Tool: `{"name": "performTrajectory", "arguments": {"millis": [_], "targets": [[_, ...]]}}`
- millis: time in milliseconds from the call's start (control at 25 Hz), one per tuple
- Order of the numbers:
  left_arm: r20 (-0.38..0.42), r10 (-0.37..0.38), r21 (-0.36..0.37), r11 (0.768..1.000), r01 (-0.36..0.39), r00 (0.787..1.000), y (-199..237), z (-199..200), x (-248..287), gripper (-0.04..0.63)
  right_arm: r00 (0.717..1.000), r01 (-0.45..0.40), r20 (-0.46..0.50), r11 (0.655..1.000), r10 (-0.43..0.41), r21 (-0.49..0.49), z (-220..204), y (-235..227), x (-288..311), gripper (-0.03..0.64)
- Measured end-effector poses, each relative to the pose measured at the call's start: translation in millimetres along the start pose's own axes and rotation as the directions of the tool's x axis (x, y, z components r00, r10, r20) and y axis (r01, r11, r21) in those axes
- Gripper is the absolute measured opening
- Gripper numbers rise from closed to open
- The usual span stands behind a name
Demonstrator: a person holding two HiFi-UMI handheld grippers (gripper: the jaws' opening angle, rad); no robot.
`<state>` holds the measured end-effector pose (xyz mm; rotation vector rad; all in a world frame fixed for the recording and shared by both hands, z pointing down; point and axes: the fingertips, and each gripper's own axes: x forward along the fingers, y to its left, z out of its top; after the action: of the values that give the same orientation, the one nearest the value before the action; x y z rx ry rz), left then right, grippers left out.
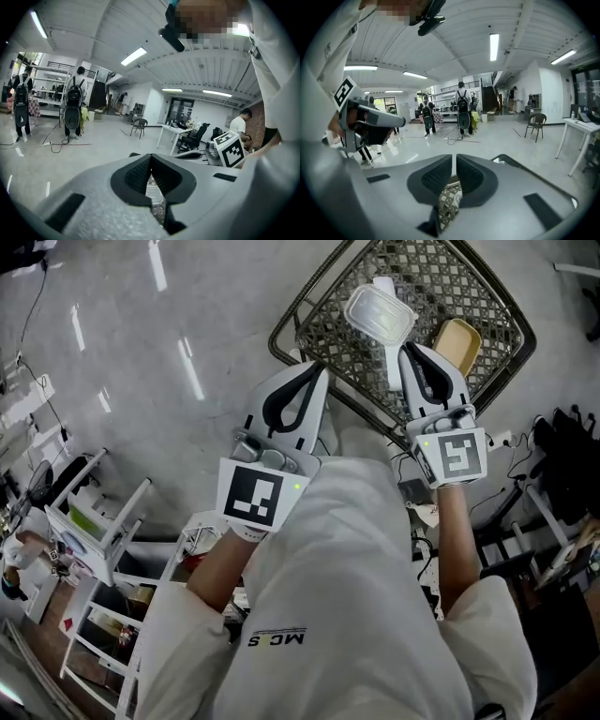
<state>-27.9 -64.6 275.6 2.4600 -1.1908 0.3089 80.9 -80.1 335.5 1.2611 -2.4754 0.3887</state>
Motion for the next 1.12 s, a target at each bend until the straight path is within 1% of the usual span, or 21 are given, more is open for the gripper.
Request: {"name": "performTrajectory", "arguments": {"millis": [120, 200, 240, 280, 400, 600, 960, 1120], "targets": [[-0.014, 0.002, -0.01, 1.0, -0.002, 1.0, 5, -12, 11, 0.023, 0.999, -0.022, -0.041, 0.999, 0.02, -0.047, -20, -1, 19, 0.031], [-0.029, -0.001, -0.024, 1.0, 0.0, 1.0, 8, -23, 17, 0.023, 0.998, -0.034, -0.053, 0.998, 0.032, -0.048, -29, -1, 30, 0.048], [-0.039, -0.003, -0.031, 1.0, 0.002, 0.999, 9, -29, 20, 0.023, 0.998, -0.039, -0.056, 0.998, 0.037, -0.042, -32, 0, 35, 0.074], [-0.05, -0.004, -0.035, 0.999, 0.003, 0.999, 11, -35, 22, 0.023, 0.997, -0.044, -0.059, 0.998, 0.042, -0.041, -36, 0, 40, 0.08], [-0.068, -0.001, -0.044, 0.999, -0.002, 0.998, 17, -50, 31, 0.023, 0.996, -0.058, -0.075, 0.997, 0.054, -0.059, -51, -1, 53, 0.084], [-0.091, 0.012, -0.107, 0.994, -0.022, 0.996, 29, -67, 41, 0.023, 0.987, -0.095, -0.138, 0.992, 0.083, -0.082, -84, 0, 72, 0.101], [-0.118, 0.031, -0.143, 0.989, -0.048, 0.992, 45, -101, 55, 0.023, 0.972, -0.138, -0.208, 0.985, 0.113, -0.106, -136, 5, 97, 0.12], [-0.163, 0.028, -0.155, 0.986, -0.054, 0.986, 50, -130, 61, 0.023, 0.963, -0.157, -0.241, 0.979, 0.123, -0.129, -161, 5, 106, 0.123]]}}
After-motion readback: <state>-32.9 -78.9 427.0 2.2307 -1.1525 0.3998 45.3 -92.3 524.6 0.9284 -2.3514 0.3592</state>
